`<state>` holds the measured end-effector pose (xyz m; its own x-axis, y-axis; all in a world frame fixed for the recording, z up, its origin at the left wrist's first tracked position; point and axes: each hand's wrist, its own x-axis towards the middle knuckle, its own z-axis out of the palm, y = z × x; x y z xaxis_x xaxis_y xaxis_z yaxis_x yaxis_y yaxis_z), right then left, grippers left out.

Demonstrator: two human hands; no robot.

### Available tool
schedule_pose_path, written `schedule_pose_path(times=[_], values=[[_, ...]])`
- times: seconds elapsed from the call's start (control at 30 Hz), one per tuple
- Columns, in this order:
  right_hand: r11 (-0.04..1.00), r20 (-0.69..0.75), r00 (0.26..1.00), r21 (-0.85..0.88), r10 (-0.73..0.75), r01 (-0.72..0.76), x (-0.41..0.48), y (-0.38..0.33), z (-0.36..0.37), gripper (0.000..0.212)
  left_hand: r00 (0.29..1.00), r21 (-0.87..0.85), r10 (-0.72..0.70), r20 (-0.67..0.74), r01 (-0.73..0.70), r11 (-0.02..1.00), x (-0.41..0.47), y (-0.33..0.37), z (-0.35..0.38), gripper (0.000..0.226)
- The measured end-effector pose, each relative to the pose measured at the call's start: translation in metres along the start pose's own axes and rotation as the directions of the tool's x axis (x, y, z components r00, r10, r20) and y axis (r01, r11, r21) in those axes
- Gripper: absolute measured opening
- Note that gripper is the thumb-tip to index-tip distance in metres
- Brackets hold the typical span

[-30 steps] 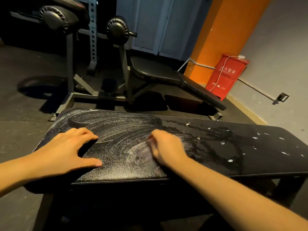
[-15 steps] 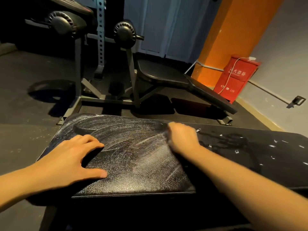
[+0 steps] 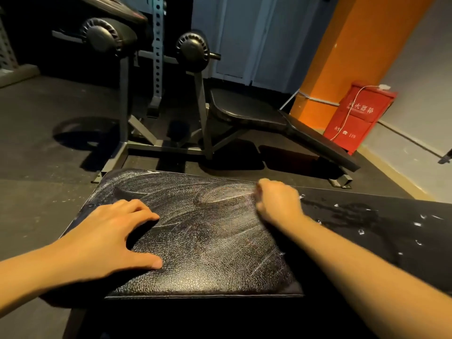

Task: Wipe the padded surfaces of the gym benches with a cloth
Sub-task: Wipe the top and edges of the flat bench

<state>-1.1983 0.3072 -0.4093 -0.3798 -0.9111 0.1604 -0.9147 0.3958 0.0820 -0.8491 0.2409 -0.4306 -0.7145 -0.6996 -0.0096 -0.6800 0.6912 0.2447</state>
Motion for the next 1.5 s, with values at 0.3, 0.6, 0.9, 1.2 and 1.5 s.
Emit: schedule_pose_path(times=[0.3, 0.6, 0.9, 1.2, 1.5], values=[[0.922, 0.058, 0.951, 0.268, -0.304, 0.279, -0.066, -0.118, -0.02, 0.014, 1.0, -0.023, 0.023, 0.006, -0.023, 0.999, 0.003, -0.001, -0.005, 0.111], [0.987, -0.003, 0.989, -0.06, 0.149, -0.148, -0.083, 0.017, -0.028, 0.016, 1.0, -0.046, 0.02, 0.018, -0.019, 0.999, 0.0, -0.002, -0.002, 0.117], [0.992, 0.075, 0.99, -0.042, 0.122, -0.119, -0.1, 0.041, -0.026, 0.013, 0.999, -0.032, 0.033, -0.027, -0.033, 0.999, 0.003, -0.006, 0.003, 0.121], [0.997, 0.102, 0.992, -0.009, 0.076, -0.076, -0.106, 0.048, -0.026, 0.019, 0.999, -0.038, 0.026, -0.02, -0.026, 0.999, 0.004, -0.004, 0.0, 0.123], [0.992, 0.071, 0.99, -0.005, 0.125, -0.125, -0.1, 0.049, -0.024, 0.016, 1.0, -0.022, 0.023, -0.012, -0.023, 0.999, 0.003, -0.003, 0.001, 0.123]])
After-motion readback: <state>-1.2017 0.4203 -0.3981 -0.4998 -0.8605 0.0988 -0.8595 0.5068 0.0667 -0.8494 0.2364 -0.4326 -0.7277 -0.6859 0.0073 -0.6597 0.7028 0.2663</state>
